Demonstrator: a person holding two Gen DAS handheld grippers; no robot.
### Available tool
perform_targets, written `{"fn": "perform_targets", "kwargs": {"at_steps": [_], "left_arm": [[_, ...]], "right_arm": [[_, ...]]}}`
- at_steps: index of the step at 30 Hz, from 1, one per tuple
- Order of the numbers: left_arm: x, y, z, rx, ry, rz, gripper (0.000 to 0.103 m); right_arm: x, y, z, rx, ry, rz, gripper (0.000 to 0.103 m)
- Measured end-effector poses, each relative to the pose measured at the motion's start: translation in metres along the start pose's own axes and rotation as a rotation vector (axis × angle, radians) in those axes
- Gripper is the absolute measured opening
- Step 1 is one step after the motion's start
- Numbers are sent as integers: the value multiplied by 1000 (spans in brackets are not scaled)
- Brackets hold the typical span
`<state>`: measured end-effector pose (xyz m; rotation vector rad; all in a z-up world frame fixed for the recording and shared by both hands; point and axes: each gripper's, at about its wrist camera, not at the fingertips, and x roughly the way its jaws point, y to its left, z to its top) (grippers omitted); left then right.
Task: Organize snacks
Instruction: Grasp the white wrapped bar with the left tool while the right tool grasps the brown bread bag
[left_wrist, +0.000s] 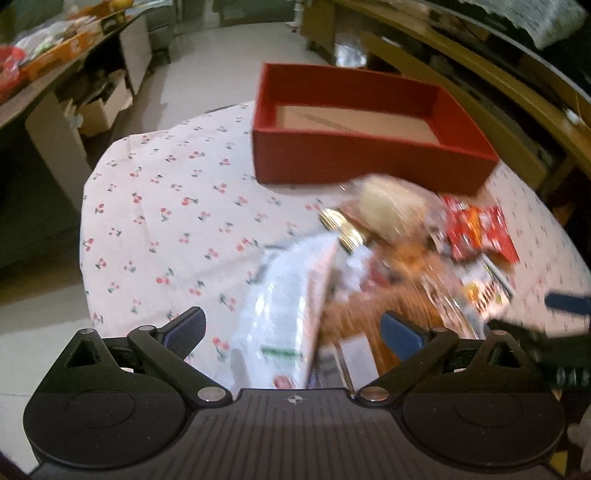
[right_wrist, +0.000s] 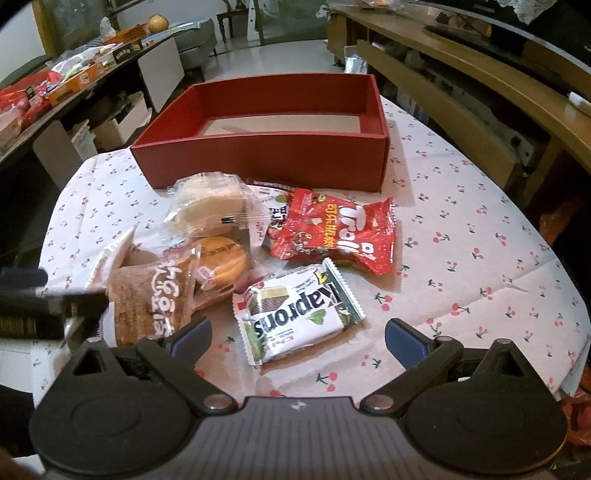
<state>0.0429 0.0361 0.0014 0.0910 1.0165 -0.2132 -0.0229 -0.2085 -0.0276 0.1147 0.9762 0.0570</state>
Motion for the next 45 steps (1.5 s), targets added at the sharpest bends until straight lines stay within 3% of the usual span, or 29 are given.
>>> {"fn": "perform_targets", "kwargs": {"at_steps": [5,9,13,16,23,26,30,32,35,37,42,45], "left_arm": [[29,13,12,-24,69,-12,94],[36,27,12,-100,92,-86,86],[37,31,12,-108,103,-87,87],[39,32,15,-92,119,-80,87],[34,38,17,-93,115,-94,88],[40,46,19,-141,150,-118,89],[44,50,20,-183,174,-163,91],[44,47,20,-169,179,-156,92],[47,48,20,-166,188,-143,95],[48,50,19,-173,192,-150,95],[51,41,16,-123,196,-130,98],[50,31,14,-71,190,-98,89]], "right_arm": [[3,1,1,6,17,17,101],[3,3,3,2,17,38,100],[-7,15,5,-65,-23,80,98],[-13,33,12,-211,-60,136,98],[-3,87,32,-651,-39,255,97],[16,107,34,-776,32,305,95],[43,127,29,-913,158,356,84],[52,135,29,-930,204,386,79],[54,137,26,-929,191,368,79],[50,130,21,-901,179,360,72],[37,103,8,-759,225,350,53],[29,88,2,-669,232,355,49]]}}
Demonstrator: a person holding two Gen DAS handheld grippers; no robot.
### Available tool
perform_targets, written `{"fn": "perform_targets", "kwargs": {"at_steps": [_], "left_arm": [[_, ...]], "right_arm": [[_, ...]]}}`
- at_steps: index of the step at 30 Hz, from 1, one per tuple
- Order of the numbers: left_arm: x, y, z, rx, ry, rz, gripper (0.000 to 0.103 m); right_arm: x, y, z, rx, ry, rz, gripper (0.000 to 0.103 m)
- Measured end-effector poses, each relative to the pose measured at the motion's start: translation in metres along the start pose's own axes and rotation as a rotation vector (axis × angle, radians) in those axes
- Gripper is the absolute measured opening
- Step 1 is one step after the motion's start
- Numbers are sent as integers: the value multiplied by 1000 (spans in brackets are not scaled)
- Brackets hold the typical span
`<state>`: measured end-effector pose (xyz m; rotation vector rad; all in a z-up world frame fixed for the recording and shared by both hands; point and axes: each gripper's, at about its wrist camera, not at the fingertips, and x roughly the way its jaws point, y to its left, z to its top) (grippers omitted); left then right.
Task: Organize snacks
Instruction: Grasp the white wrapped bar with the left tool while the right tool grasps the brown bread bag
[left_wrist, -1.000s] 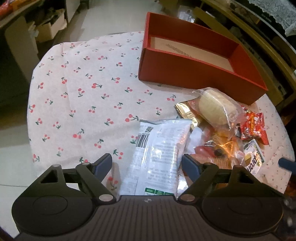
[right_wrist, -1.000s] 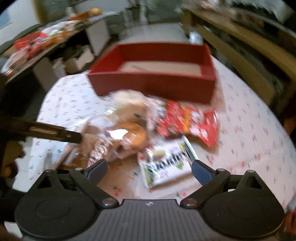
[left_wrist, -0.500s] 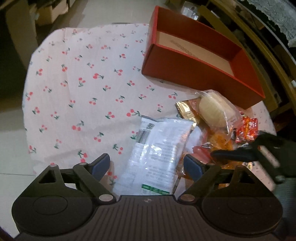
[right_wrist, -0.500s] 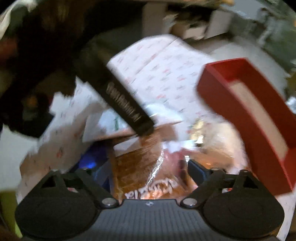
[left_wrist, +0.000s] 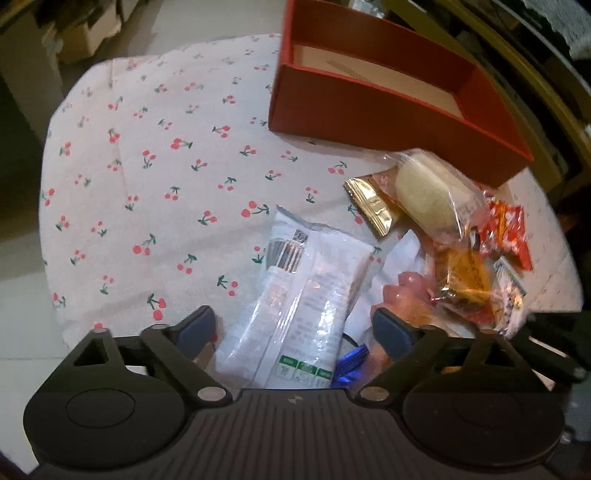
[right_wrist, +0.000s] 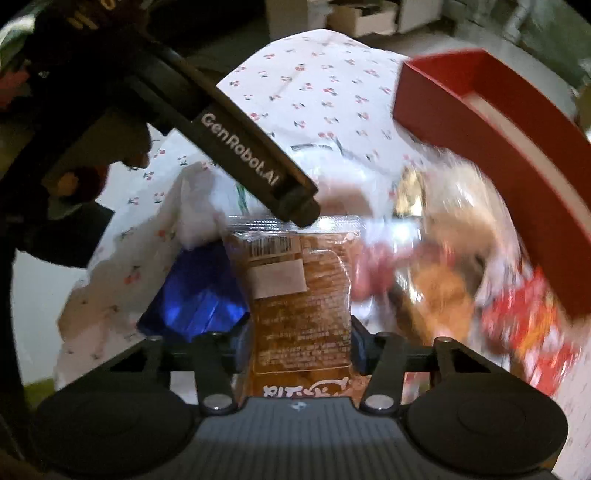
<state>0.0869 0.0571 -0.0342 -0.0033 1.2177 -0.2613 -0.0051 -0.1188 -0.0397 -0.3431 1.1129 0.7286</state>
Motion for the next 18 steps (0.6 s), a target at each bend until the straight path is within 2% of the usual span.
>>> {"fn": "perform_targets", "kwargs": {"at_steps": [2,5,8,10,11,13,17,18], "left_arm": [[3,-7,-2,52,9,47,84],[8,-17,-7,108,11,78,88],[11,-26,-8,159,-13,128,90],[11,-27,-7,175,-20,135,91],[12,-27,-7,186,-20,142,94],[15,-27,-10,194,-35,171,102],[18,-16,-5,139,-9,135,103],[18,-17,-5,142,-11,138,103]], "right_arm": [[-6,-2,-11,73,-28,23,47],[-9,-7,-23,172,-56,37,45],[-11,-5,-28,200,-83,28,45],[-9,-4,-27,207,-81,27,46],[-8,-4,-27,214,-83,25,47],[-5,-2,-26,213,-76,16,49],[2,1,-22,191,-97,-9,53],[3,-1,-22,200,-101,5,58]]}}
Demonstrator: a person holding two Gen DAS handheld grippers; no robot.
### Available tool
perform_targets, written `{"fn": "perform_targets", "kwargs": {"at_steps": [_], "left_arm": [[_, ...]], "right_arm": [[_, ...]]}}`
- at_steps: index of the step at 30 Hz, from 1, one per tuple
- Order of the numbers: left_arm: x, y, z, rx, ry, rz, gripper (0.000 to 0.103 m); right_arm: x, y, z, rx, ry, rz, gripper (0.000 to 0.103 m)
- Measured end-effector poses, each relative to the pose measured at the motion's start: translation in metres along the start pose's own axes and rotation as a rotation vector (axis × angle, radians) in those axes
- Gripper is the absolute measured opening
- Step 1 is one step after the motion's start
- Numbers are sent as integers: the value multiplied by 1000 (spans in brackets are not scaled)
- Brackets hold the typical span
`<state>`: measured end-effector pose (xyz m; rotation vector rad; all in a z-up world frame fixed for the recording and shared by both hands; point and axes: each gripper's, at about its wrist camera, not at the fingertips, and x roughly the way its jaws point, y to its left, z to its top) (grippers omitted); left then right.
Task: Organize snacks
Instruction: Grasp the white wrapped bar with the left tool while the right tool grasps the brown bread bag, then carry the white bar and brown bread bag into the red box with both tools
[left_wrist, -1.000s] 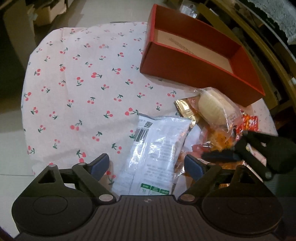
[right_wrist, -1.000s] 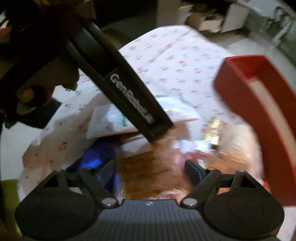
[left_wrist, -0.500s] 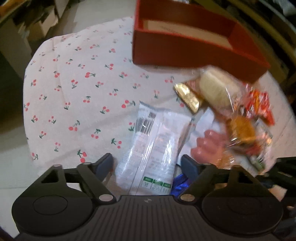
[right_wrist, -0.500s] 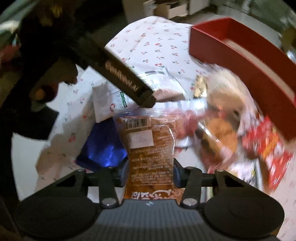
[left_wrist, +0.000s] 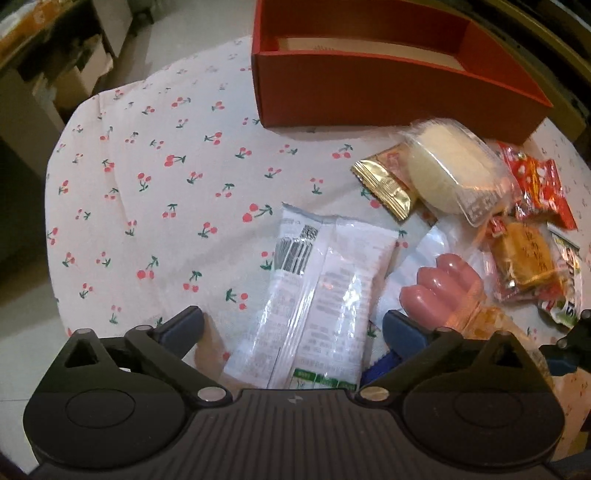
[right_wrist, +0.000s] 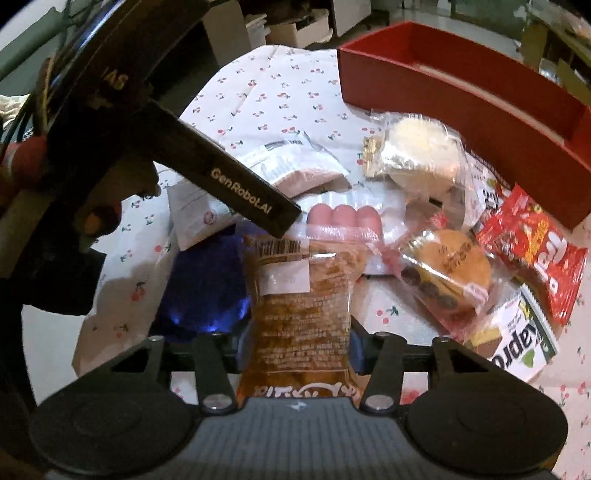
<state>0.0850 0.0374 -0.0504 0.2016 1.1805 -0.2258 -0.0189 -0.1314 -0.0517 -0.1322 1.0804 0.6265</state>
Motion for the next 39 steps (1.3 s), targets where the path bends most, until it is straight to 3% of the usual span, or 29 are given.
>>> {"fn": "perform_targets", "kwargs": {"at_steps": [2,4,5,6,9,12,18,25,39], "left_arm": [[-1,-4,-1,18,-11,17,101],[-6,-7,0,25,-18,-5,89],[-9,-8,0,18,-20,-22,79],[-12,-11,-1,27,-28,-11,67],[-17,-19,-4,38,-33,-3,57],[-21,-25,-6,53,-40,19,50],[-30,-20,-8,10,-52,1,46],[-36,-17,-10,-25,-62,-10,44],[-55,-15,-8,-73,-115,-91,44]], "right_arm": [[1,-6,2,34,1,45,68],[1,-13,3,94,-2,85,73],[1,-14,3,109,0,81,70],[0,-14,4,106,0,52,55],[-4,-11,3,94,9,15,41],[-8,-1,0,50,2,-37,38],[-24,-4,-8,114,-46,-25,29],[-28,-10,-11,147,-54,-45,28],[-57,-27,-7,237,-191,-21,28]]}}
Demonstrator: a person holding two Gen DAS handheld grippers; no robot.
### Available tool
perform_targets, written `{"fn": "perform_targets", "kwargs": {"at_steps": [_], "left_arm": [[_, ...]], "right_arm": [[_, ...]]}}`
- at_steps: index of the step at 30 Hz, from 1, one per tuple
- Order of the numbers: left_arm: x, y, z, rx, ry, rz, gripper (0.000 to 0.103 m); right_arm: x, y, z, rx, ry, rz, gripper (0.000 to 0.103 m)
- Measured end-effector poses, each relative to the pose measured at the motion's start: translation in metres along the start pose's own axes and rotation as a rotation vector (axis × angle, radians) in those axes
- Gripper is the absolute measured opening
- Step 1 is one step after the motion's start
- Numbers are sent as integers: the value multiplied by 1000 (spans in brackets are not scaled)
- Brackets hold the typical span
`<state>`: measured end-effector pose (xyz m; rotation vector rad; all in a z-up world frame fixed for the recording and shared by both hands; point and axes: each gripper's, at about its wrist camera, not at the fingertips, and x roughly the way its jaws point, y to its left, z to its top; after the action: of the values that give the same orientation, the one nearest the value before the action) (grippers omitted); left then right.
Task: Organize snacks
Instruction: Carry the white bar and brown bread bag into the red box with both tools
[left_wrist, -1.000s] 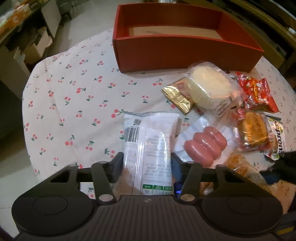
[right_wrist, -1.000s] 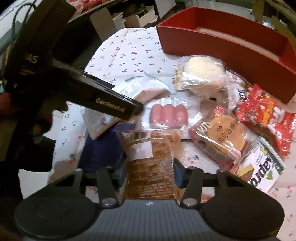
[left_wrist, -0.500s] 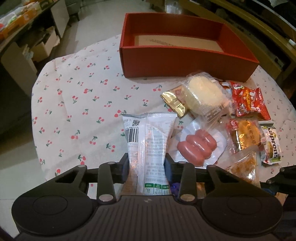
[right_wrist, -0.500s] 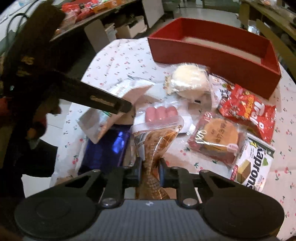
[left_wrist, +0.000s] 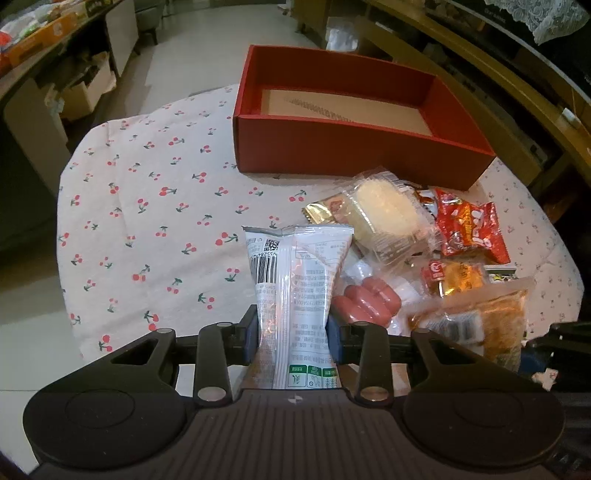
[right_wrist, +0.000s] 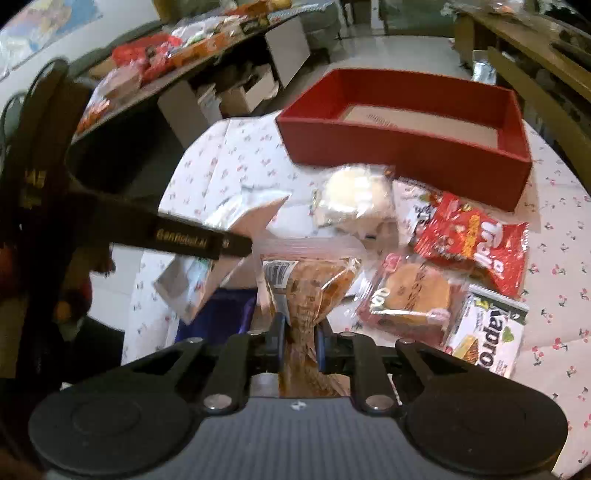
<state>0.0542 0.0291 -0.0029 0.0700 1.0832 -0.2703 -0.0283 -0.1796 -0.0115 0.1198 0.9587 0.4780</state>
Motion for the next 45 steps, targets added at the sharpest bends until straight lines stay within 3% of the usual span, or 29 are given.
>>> {"fn": "perform_targets", "kwargs": {"at_steps": [13,22,30,37,45], "left_arm": [[-11,-10,15,-17,-47,-80,44],[-19,-34,54,0,-120,-148,44],[-6,-56,108,41,-175,-151,44],[20,-57,158,20,-198,-143,44],[64,-44,187,-49,-177,-115,44]], "right_arm": [[-25,-18,27,100,-135,26,28],[-35,-37,61,161,-219,36,28],[-31,-63,109,198,-270,17,28],[-9,-96,158,253,-272,8,28],[41,-129,196,288,-214,-7,28]]}}
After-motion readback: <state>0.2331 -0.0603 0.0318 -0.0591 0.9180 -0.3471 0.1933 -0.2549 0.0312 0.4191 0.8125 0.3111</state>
